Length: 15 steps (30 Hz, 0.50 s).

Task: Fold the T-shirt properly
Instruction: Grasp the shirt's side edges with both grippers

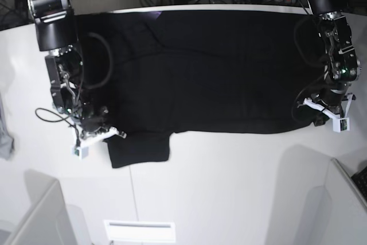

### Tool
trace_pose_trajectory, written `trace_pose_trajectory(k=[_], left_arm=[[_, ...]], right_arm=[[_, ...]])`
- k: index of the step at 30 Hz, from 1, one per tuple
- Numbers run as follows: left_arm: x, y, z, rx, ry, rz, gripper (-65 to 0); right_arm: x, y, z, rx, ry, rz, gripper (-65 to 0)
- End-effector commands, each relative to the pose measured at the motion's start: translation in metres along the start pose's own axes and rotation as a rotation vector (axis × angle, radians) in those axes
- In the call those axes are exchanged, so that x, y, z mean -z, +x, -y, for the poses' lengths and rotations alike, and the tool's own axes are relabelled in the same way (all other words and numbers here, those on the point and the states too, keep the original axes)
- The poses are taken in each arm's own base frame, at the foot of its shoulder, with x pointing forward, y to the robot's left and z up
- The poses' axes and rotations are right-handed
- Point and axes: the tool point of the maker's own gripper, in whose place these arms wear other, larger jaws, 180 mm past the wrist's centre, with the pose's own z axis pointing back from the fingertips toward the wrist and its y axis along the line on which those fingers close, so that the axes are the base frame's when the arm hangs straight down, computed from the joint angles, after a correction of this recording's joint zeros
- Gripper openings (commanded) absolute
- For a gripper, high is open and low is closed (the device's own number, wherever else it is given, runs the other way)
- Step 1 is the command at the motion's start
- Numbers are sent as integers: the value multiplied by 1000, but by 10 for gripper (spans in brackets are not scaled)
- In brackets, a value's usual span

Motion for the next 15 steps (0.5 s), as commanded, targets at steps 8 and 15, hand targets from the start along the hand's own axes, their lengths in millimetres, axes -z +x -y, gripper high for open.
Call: trace_pose_trajectory(k=[8, 15], left_arm=[[-21, 30, -18, -54, 14, 64, -650], [-32, 25, -13, -20, 7, 62, -650]], right_arm=[[-17, 21, 8, 30, 3, 52, -650], [-35, 20, 12, 52, 14, 59, -650]])
